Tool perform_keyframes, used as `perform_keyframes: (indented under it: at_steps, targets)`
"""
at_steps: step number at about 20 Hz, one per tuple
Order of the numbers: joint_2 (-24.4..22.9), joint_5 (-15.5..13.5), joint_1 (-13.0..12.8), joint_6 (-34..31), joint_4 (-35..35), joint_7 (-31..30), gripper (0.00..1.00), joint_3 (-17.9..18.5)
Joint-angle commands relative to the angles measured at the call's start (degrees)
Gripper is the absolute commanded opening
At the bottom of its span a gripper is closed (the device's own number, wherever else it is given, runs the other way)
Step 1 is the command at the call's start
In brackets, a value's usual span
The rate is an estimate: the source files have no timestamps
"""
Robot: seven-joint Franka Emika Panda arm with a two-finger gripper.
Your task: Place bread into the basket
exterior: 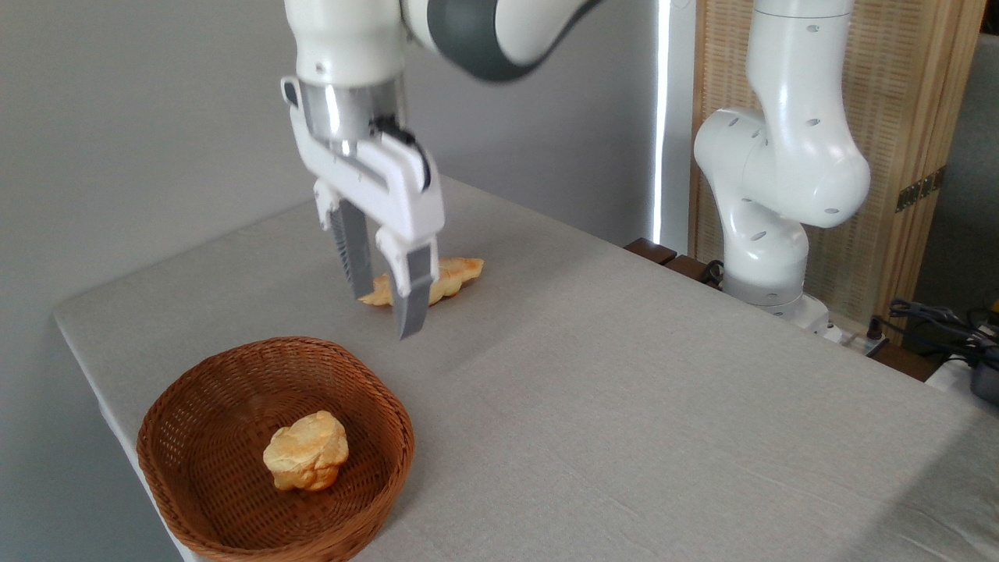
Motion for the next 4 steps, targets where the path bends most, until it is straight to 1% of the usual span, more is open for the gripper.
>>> perform_keyframes:
  at_steps: [1, 4]
  targets:
    - [0.1, 1.3, -0.1, -7.0, 5.0, -1.9, 1.0, 0.2]
    - [0.2, 1.4, 0.1, -7.3, 5.1, -5.4, 1.0, 0.3]
